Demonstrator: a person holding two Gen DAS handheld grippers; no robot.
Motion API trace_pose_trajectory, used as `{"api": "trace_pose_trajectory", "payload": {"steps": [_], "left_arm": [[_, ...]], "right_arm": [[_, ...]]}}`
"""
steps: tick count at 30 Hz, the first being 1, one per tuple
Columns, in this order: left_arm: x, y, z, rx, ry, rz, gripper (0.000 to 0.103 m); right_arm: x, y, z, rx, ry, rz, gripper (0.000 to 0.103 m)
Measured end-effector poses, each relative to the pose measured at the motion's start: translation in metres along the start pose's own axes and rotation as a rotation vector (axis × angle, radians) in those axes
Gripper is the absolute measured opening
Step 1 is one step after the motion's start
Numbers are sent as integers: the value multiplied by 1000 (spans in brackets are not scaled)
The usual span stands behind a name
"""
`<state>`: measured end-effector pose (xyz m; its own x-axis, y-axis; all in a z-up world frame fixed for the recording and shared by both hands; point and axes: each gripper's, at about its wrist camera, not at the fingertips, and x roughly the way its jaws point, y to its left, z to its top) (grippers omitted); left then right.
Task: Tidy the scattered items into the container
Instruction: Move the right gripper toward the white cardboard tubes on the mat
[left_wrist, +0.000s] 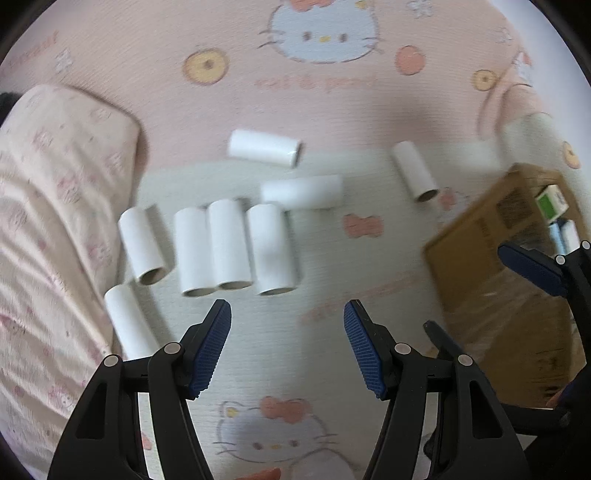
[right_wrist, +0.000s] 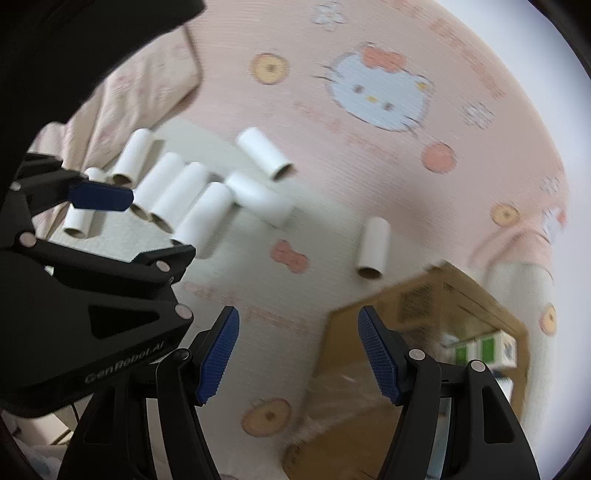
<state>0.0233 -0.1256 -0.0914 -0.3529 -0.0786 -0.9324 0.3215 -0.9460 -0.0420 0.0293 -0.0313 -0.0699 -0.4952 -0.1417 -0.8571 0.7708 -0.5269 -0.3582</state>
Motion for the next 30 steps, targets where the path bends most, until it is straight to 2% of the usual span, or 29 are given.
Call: {"api": "trace_pose_trajectory", "payload": {"steps": [2,5,10,15,18,19,21,23,28,30], "left_arm": [[6,14,-5,-29,15,8,67],[15,36,-16,-92,45,-23,67],[25,73,-39,-206,39,-100,67],[26,97,-60,-254,-35,-70,67],[31,114,-75,-288,-45,-57,67],[34,120,-80,-308,-38,-56,67],[40,136,-91,-361,-19,-77,58],[44,150,-98,-420,-13,-100,56],[48,182,-106,-583,-57,-194,51],[47,187,-106,-586,-76,-194,50]], "right_arm": [[5,12,2,-13,-19,51,65],[8,26,3,-36,-49,113,65],[8,54,1,-103,-164,139,65],[18,78,0,-102,-250,174,65],[22,88,-1,-109,-271,206,65],[23,92,-1,-128,-277,215,65],[24,103,-3,-164,-320,236,65],[26,112,-4,-194,-333,252,65],[35,143,-3,-273,-397,287,65],[41,151,-1,-271,-406,296,65]]}}
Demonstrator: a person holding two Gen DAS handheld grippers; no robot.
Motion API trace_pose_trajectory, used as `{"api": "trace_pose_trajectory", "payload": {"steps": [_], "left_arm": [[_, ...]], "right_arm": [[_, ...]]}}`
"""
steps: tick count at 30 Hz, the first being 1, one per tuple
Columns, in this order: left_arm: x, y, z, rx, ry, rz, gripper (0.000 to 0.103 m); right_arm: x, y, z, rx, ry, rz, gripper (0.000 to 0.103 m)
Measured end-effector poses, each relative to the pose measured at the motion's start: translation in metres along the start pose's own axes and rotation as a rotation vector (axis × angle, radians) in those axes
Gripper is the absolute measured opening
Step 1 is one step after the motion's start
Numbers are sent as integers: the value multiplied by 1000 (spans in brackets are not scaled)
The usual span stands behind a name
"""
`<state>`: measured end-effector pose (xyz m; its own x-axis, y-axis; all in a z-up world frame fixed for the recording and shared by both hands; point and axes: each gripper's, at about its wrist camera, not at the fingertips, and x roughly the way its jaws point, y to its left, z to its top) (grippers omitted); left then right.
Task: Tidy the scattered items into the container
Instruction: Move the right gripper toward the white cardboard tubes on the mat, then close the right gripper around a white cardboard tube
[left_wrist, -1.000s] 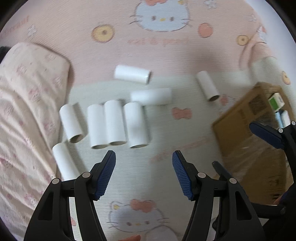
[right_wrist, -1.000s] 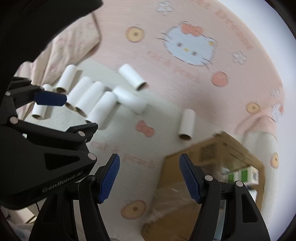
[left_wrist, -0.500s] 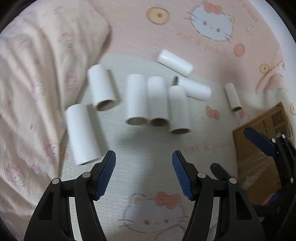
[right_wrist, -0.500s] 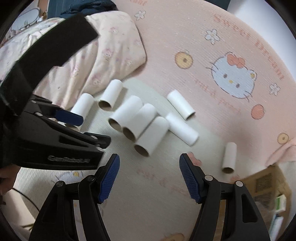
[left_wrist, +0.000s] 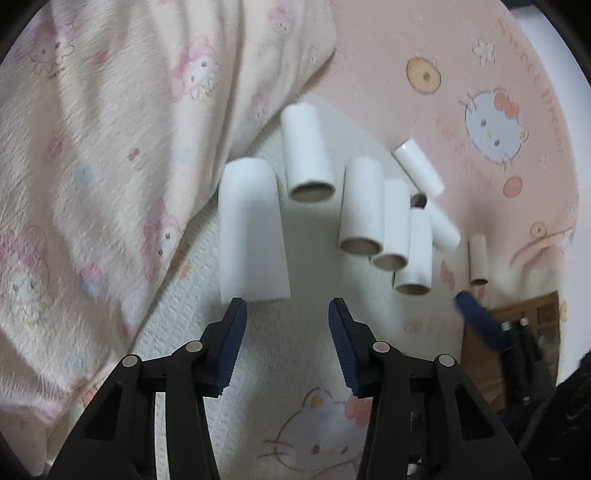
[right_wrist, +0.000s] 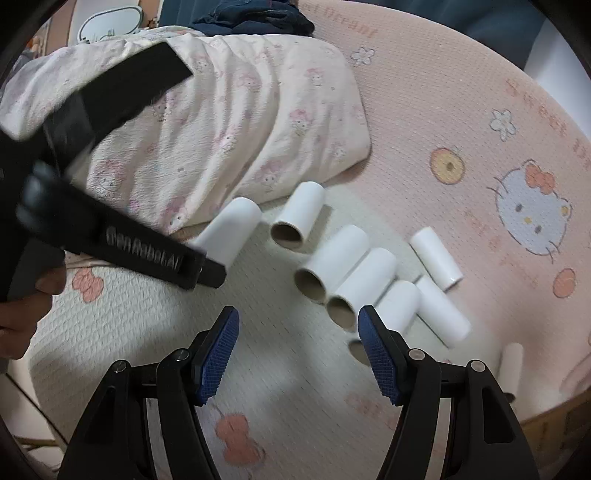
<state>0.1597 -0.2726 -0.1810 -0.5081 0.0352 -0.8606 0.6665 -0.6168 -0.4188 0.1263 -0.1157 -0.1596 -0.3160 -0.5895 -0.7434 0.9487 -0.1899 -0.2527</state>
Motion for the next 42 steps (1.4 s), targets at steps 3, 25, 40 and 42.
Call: {"api": "trace_pose_trajectory", "payload": {"steps": [3,25,40,42], "left_arm": [[-2,-1,2,48,-39,54,50],[24,29,13,-200,-28,-121,38],[30,14,18,-183,18,-111,41],[32,21,19,-227,22,-136,43]], "right_arm": [[11,2,0,35,2,39,65],[51,-9,0,312,8,329,65],[65,-4,0,236,26,343,31],[65,-3,0,237,33,344,31]]}}
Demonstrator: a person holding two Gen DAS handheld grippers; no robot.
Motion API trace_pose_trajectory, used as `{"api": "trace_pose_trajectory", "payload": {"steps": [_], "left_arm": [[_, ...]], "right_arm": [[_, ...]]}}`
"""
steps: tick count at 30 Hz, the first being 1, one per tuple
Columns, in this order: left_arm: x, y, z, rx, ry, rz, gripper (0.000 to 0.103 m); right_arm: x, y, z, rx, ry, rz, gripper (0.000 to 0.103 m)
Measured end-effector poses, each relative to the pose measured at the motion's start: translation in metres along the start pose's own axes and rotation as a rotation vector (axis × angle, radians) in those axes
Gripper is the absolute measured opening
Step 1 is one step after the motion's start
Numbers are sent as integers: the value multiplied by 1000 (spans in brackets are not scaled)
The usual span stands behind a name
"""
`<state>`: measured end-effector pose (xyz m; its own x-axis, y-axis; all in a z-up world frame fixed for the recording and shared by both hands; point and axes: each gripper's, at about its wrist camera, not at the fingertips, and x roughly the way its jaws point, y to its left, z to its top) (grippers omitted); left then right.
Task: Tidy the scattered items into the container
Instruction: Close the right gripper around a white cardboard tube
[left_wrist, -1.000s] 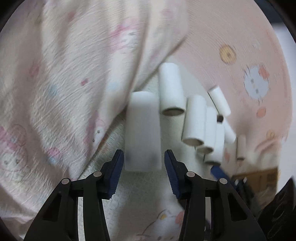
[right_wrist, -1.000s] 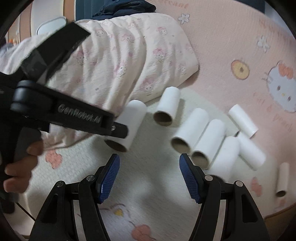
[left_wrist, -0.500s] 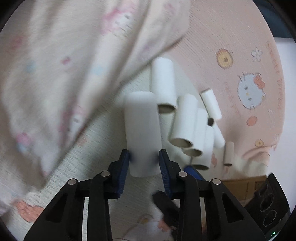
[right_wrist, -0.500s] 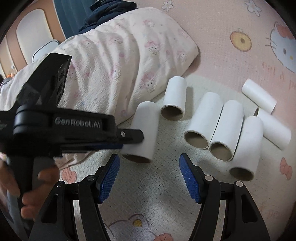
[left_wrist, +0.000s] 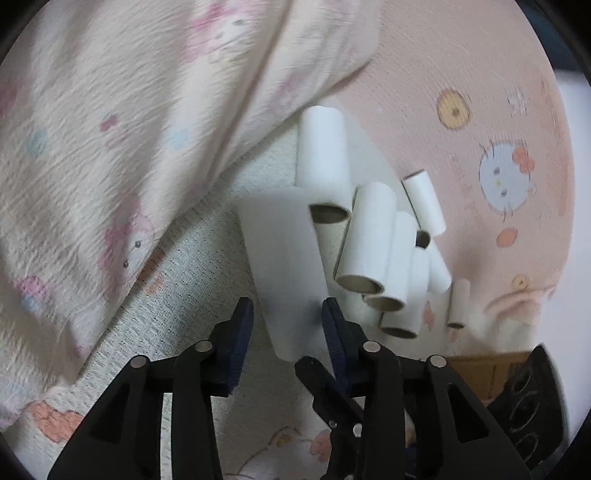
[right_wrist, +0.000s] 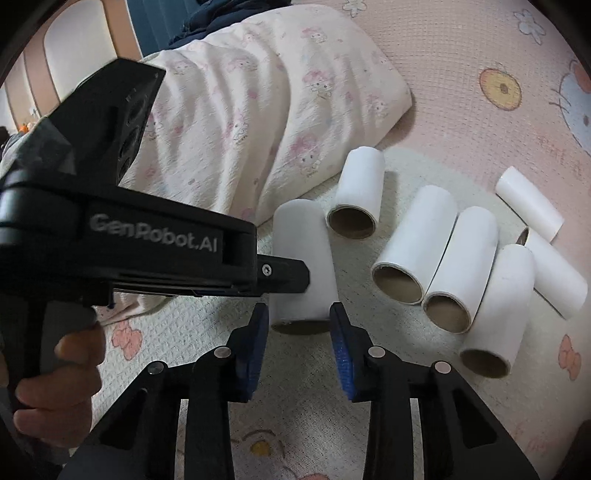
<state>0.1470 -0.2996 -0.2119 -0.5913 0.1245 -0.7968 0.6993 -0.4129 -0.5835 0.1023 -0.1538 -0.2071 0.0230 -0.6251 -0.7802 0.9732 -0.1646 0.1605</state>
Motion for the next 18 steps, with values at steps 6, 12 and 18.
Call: {"api": "trace_pose_trajectory", "payload": {"steps": [6,12,18], "left_arm": [[-3,7,9,-61,-31,-32,43],[2,6,12,-40,-25,-19,43],[3,0,-3,8,-10,9,42]], "right_arm": [[0,-1,0,7,1,24,31],[1,-7,3,59,9,73,32],[-4,-5,-1,46,21,92,31]]}}
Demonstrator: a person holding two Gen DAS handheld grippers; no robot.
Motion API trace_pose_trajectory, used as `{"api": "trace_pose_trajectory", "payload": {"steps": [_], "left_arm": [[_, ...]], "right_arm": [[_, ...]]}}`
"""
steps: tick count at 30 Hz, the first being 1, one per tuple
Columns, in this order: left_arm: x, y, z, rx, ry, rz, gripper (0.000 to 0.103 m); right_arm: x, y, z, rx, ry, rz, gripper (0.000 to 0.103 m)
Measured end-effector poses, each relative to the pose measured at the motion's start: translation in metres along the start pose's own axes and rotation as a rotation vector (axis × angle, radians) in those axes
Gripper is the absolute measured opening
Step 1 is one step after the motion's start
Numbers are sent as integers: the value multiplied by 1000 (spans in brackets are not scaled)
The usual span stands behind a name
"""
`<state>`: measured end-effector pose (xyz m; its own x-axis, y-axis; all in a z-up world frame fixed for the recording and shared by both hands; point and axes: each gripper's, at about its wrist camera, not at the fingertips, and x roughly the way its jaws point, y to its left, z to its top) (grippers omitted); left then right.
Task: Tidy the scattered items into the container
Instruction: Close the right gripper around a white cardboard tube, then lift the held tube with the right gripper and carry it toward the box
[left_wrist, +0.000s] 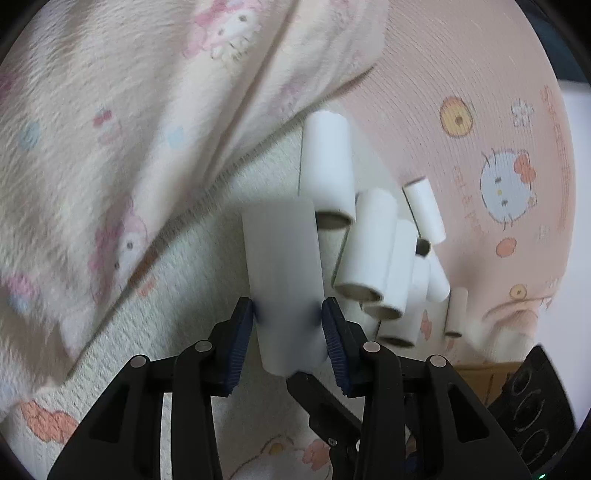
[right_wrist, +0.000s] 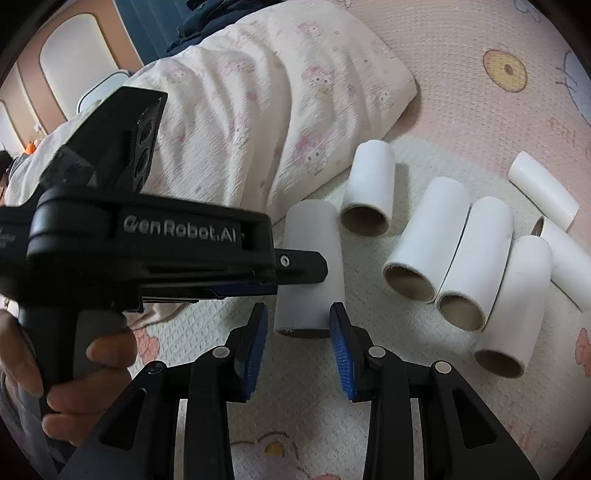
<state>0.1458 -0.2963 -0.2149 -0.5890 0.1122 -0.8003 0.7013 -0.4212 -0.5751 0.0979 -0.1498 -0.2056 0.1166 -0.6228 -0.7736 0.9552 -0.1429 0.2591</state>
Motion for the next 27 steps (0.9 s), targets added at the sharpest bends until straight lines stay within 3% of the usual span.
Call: {"api": "trace_pose_trajectory", "payload": {"steps": [15,27], "left_arm": [[0,-20,-46,49,52,0,41],[15,-72,-96,272,147,6,41]], "right_arm": [[-20,9,-26,-1,65,-64,31],[-51,-19,-65,172,92,-113,31]]}}
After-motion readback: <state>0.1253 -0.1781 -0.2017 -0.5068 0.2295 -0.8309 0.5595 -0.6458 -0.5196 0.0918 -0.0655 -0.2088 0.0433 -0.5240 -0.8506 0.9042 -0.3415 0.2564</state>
